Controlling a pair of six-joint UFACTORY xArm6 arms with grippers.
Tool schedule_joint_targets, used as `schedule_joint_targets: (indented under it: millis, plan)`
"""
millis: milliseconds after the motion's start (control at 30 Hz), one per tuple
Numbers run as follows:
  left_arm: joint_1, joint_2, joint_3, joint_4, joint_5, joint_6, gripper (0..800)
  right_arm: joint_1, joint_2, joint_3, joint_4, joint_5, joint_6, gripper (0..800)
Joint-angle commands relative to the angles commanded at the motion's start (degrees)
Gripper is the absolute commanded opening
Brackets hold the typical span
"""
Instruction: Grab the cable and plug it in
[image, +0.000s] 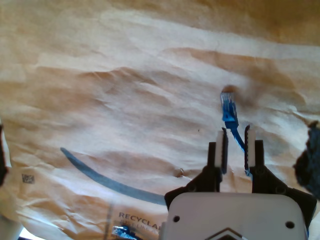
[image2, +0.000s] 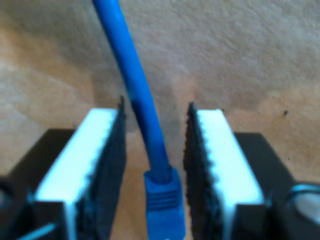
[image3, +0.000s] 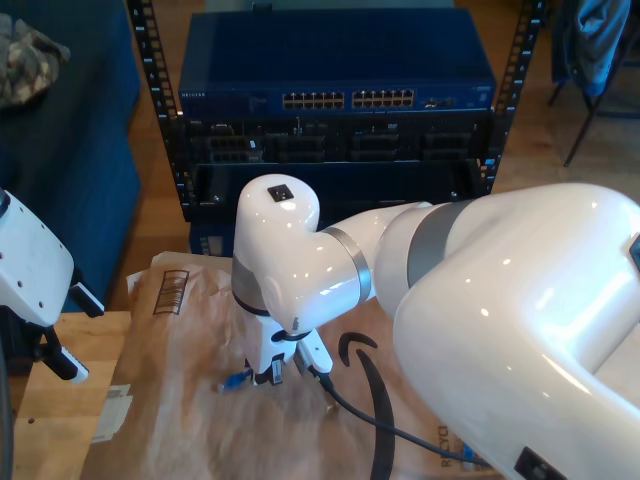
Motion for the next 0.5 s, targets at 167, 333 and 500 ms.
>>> schedule_joint_targets:
  millis: [167, 333, 500]
  plan:
    - [0.00, 0.00, 0.00, 0.00, 0.00, 0.00, 800, -0.09, -0.09, 0.09, 0.00, -0.26, 0.00, 28]
    - [0.00, -0.09, -0.44, -0.09, 0.00, -0.18, 800, -0.70, -2.20, 0.18, 0.09, -0.18, -0.09, 2]
    - [-0.18, 0.00, -0.62, -3.78, -0.09, -0.18, 800, -6.15, -9.58, 1.76, 0.44, 1.67, -0.09, 2]
